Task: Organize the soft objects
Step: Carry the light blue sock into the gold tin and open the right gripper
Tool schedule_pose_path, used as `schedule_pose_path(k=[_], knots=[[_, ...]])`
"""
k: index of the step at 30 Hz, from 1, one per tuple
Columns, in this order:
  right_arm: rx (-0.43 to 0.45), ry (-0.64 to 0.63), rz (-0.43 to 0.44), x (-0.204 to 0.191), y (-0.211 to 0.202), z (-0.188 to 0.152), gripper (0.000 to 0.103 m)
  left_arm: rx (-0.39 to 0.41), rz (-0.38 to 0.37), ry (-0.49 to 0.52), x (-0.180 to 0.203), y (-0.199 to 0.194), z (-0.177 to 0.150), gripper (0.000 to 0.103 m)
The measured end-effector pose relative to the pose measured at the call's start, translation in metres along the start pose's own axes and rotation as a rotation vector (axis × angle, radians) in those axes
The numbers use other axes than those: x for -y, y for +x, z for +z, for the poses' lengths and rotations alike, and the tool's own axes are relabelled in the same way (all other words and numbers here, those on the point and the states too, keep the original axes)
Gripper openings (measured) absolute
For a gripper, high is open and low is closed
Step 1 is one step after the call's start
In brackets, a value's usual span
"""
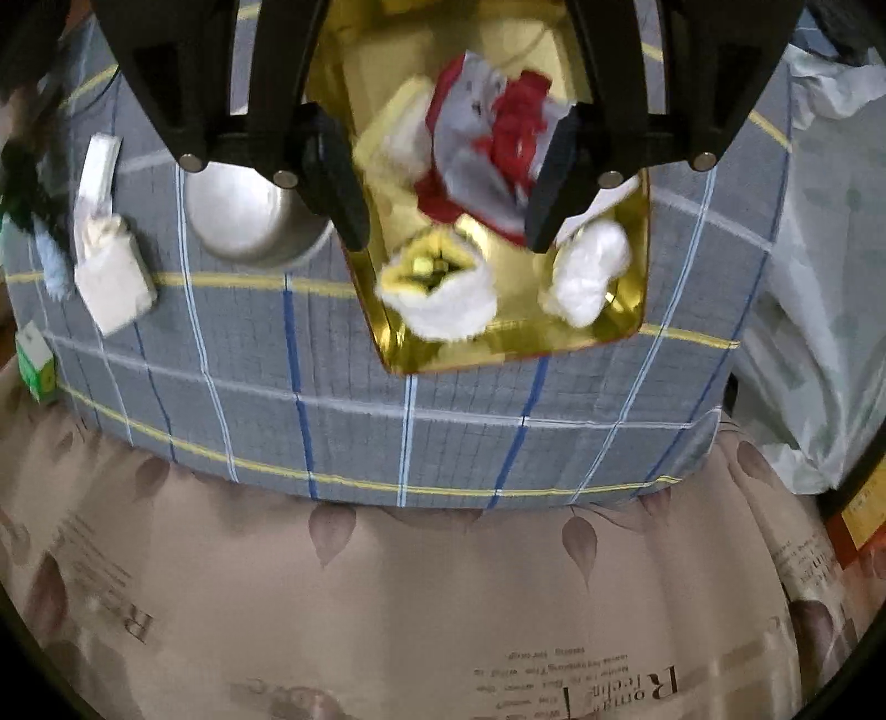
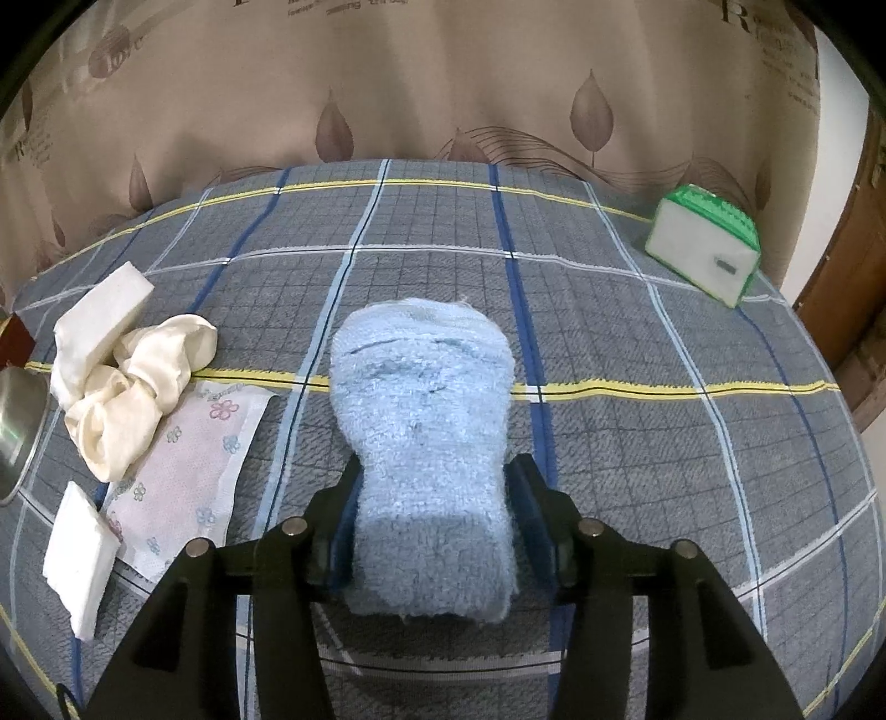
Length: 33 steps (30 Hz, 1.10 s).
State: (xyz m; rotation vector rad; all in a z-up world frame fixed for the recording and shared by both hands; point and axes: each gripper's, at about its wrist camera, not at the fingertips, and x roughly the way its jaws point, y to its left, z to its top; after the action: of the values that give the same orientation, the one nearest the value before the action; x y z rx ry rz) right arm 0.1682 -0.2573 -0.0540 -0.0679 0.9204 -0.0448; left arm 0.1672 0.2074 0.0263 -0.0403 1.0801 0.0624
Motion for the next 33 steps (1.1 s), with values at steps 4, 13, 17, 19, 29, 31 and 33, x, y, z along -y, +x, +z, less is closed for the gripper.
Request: schedule_pose_path(k=[4,13,17,19,29,31,33], knots=[[-0.005,-0.004,0.008,0.0,0.001,0.002,0.049,-0.007,0.01,0.02,-0.002,-0.01,-0.025,0.06],[-0.023,-0.027,0.026,-0.001,0.007,0.012,0.046,-0.032,-0.013,-0.082,-0.026,-0.013,-0.066,0.06],[-0.022,-0.048,0.027,-0.008,0.004,0.011,0.029,-0.016,-0.032,-0.109,-0.034,-0.016,-0.075,0.06],[-0.024,-0.062,0.02,-0.012,0.001,0.01,0.027,-0.018,-0.018,-0.114,-0.037,-0.018,-0.078,0.06],[-0.08,-0.172,0.009,-0.036,-0.044,-0.027,0.025,0.008,-0.048,-0.268,-0.076,-0.029,-0.092,0.06],[-0.094,-0.225,0.015,-0.047,-0.061,-0.038,0.025,0.014,-0.013,-0.281,-0.082,-0.032,-0.095,0.06],[-0.102,-0.27,0.041,-0.058,-0.076,-0.046,0.025,0.023,0.011,-0.278,-0.085,-0.035,-0.097,0.06]])
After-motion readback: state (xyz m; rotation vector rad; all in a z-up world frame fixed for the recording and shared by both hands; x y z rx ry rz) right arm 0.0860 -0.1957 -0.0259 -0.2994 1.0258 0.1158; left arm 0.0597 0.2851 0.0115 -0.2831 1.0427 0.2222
